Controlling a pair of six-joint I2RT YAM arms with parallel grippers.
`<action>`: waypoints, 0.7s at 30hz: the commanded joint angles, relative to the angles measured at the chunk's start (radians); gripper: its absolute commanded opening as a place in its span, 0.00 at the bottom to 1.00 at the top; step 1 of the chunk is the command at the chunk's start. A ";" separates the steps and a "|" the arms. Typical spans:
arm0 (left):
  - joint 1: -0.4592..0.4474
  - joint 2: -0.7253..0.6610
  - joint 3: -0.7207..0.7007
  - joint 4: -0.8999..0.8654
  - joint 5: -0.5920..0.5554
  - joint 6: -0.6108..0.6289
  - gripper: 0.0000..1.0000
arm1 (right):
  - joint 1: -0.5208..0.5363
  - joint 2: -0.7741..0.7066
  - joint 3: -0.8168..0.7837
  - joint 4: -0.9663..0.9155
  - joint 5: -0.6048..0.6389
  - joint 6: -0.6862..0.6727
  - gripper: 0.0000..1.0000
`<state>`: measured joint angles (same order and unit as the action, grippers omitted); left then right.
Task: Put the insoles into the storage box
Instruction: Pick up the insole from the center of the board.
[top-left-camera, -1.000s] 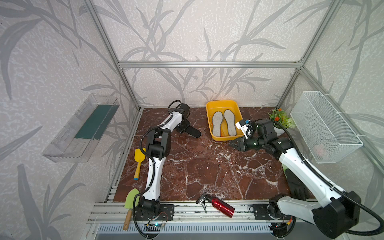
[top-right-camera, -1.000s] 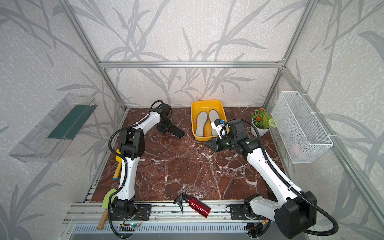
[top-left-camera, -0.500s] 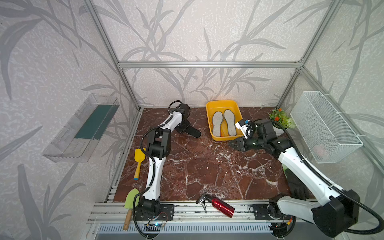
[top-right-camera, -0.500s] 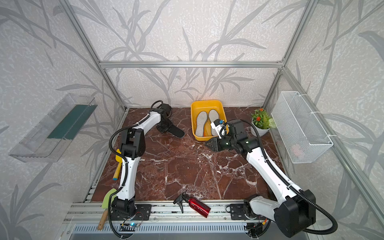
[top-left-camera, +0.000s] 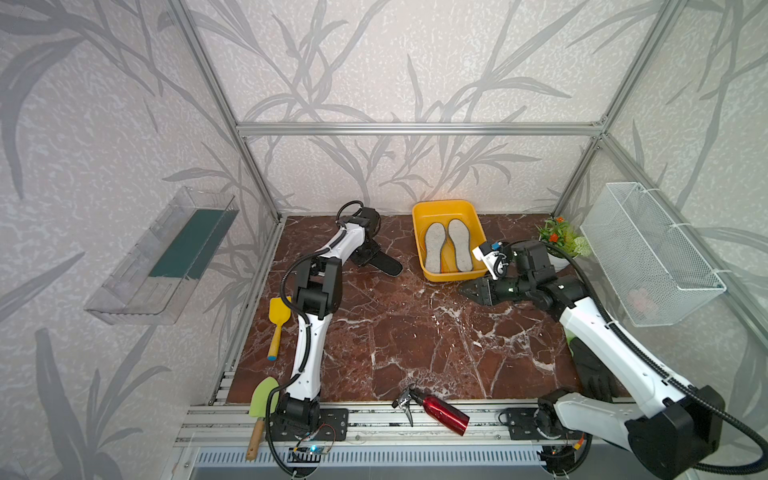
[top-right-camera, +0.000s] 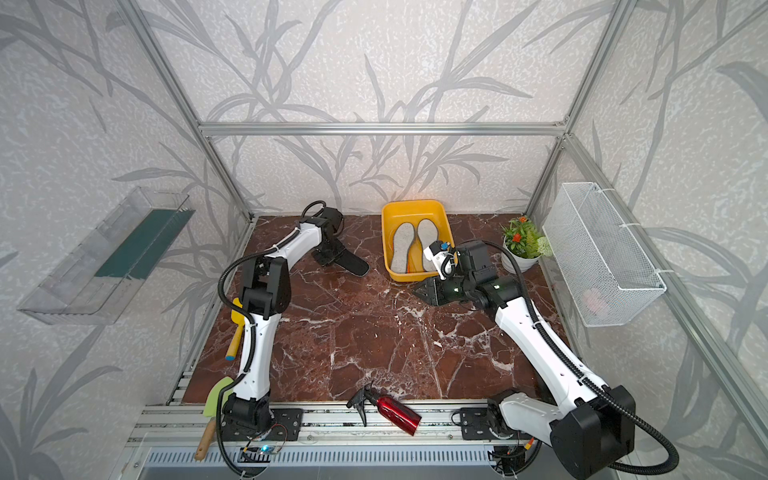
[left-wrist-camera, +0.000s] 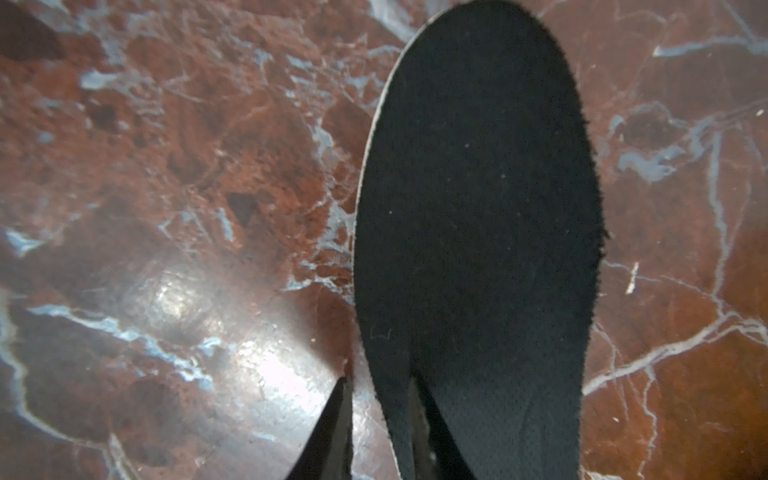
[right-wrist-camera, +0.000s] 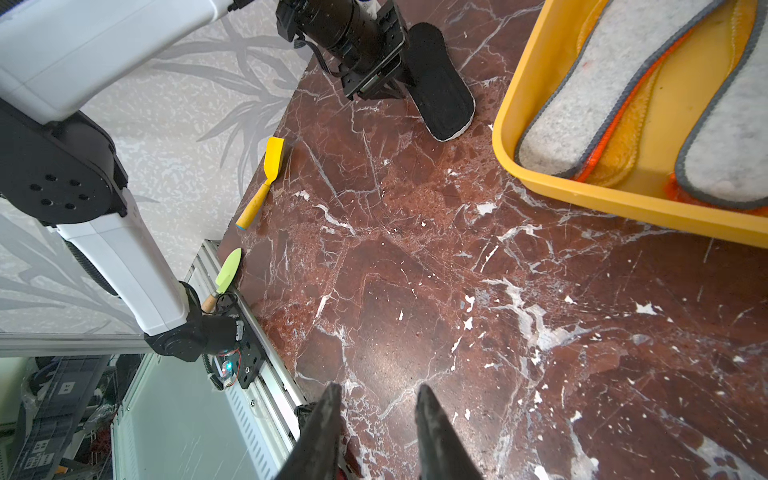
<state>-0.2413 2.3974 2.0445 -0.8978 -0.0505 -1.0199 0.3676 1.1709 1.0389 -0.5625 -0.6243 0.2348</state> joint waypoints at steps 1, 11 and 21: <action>0.000 0.021 -0.020 -0.041 -0.035 0.014 0.21 | 0.002 -0.034 -0.006 -0.042 0.015 -0.014 0.31; 0.006 0.000 -0.050 -0.027 -0.037 0.041 0.13 | 0.001 -0.047 -0.009 -0.044 0.021 0.010 0.31; 0.014 0.002 -0.043 -0.015 -0.025 0.080 0.02 | 0.002 -0.057 -0.011 -0.055 0.064 0.027 0.31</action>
<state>-0.2348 2.3951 2.0270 -0.8726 -0.0586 -0.9607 0.3676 1.1374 1.0336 -0.5999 -0.5766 0.2512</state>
